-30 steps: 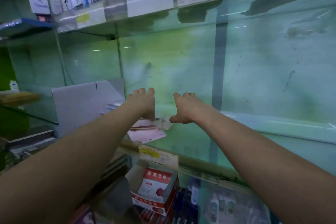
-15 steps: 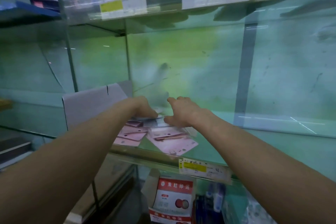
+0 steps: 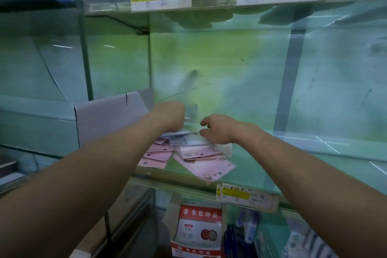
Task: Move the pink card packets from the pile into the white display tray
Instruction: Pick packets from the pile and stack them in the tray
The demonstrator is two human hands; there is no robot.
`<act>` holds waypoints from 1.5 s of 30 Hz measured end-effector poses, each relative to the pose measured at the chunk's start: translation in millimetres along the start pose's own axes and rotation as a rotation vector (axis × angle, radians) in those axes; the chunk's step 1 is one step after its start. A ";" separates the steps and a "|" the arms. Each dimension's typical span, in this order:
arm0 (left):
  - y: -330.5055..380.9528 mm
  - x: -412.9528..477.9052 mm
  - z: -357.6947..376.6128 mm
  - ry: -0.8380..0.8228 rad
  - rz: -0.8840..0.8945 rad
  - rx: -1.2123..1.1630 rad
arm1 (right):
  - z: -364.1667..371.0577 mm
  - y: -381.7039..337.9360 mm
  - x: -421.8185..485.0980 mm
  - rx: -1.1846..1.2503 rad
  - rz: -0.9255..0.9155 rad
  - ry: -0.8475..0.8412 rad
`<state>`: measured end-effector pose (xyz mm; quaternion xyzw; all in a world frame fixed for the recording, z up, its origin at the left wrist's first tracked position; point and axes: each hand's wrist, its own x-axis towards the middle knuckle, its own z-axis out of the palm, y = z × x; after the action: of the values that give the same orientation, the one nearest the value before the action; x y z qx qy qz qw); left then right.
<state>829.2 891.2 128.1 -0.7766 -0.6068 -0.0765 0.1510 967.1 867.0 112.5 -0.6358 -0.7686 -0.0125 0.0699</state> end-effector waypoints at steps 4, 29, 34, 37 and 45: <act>-0.7 0.3 -8.6 0.249 0.017 0.009 | -5.8 13.9 -3.8 0.097 0.055 0.129; 29.4 5.6 20.1 -0.368 0.145 -0.486 | -10.9 43.9 -49.6 0.267 0.168 0.206; 20.5 6.7 22.5 -0.303 0.202 -0.475 | -2.8 43.8 -61.5 0.246 0.176 0.263; 13.8 4.5 21.8 -0.180 0.267 -0.549 | 2.9 46.3 -68.6 0.254 0.201 0.328; 29.2 1.9 35.5 0.026 0.293 -0.121 | 4.8 49.8 -90.2 0.190 0.222 0.340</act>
<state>855.6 898.2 91.0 -0.8633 -0.4794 -0.1002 0.1215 1031.7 789.0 93.2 -0.6958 -0.6688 -0.0394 0.2590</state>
